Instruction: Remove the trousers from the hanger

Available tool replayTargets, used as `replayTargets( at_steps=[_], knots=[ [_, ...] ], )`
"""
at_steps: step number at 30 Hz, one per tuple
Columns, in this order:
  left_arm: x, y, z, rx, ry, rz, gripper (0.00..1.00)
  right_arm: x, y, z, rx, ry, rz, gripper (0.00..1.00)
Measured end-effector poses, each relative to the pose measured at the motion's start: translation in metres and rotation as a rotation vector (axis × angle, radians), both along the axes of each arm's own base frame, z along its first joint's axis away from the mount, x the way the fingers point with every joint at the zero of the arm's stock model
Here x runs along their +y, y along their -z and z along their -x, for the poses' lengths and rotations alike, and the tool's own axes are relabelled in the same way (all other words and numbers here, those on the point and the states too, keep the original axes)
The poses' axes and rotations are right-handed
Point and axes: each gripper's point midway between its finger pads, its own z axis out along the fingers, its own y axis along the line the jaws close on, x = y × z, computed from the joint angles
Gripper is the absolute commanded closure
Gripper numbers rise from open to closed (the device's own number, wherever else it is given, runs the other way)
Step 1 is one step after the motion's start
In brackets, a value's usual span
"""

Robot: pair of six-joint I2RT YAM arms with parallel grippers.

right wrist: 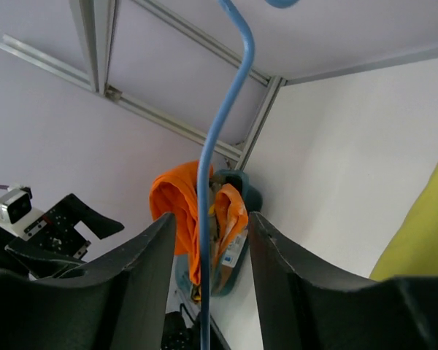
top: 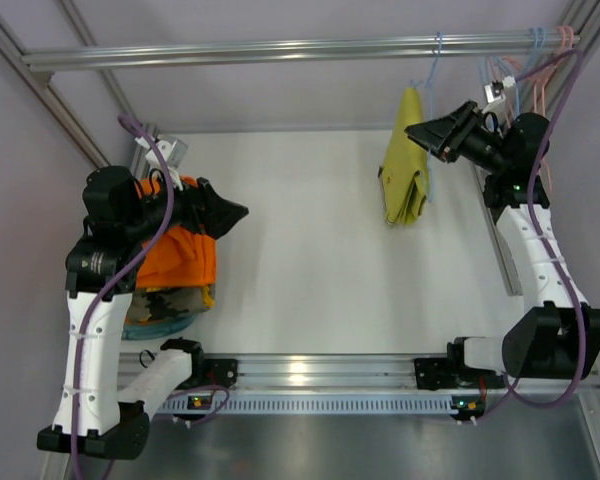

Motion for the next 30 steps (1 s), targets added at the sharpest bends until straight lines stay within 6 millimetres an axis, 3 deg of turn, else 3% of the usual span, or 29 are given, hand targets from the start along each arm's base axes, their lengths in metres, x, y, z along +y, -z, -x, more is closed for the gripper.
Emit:
replayTargets(
  at_steps=[3, 6, 10, 24, 30],
  knots=[
    [0.000, -0.001, 0.001, -0.006, 0.002, 0.001, 0.02, 0.001, 0.005, 0.000, 0.030, -0.004, -0.038, 0.70],
    [0.000, 0.000, 0.002, -0.006, 0.002, 0.002, 0.02, 0.002, -0.002, 0.000, 0.021, -0.008, -0.068, 0.79],
    [0.000, 0.001, 0.003, -0.006, 0.002, 0.002, 0.02, 0.003, -0.012, 0.002, 0.004, -0.019, -0.101, 0.99],
    [-0.001, 0.005, 0.003, 0.002, 0.007, 0.003, 0.02, 0.008, -0.038, 0.014, 0.002, -0.083, -0.201, 1.00],
    [-0.001, 0.007, 0.005, 0.003, 0.011, 0.003, 0.02, 0.009, -0.069, 0.019, -0.079, -0.104, -0.203, 1.00]
  ],
)
